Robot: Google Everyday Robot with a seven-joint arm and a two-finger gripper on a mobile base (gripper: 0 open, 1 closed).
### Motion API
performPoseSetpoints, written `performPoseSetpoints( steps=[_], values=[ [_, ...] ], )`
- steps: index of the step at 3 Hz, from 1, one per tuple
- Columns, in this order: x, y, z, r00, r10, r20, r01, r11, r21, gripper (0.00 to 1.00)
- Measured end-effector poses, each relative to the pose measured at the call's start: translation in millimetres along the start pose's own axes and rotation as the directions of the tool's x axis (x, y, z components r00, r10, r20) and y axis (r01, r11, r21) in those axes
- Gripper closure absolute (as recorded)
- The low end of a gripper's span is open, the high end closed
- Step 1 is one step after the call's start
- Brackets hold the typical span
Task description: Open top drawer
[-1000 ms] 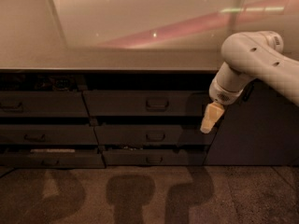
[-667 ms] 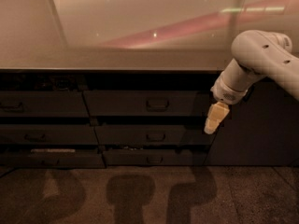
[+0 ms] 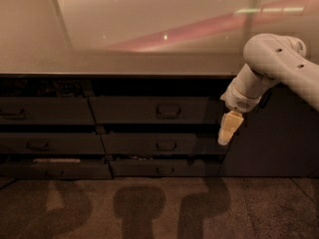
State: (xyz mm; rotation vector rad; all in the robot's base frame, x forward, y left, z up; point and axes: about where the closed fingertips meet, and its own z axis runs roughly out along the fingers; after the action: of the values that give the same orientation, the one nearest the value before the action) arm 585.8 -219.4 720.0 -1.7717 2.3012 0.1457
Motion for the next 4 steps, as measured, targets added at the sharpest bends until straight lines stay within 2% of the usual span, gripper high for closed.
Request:
performPoseSetpoints(
  steps=[2,3,4],
  values=[
    [7.6,-44.0,53.3,0.991,0.108,-0.077,-0.113,0.9909,-0.073,0.0],
    [7.6,-44.0,53.2,0.991,0.108,-0.077,-0.113,0.9909,-0.073,0.0],
    [3.5,-40.2,44.4,0.991,0.111,-0.074,-0.115,0.992,-0.052,0.0]
  ],
)
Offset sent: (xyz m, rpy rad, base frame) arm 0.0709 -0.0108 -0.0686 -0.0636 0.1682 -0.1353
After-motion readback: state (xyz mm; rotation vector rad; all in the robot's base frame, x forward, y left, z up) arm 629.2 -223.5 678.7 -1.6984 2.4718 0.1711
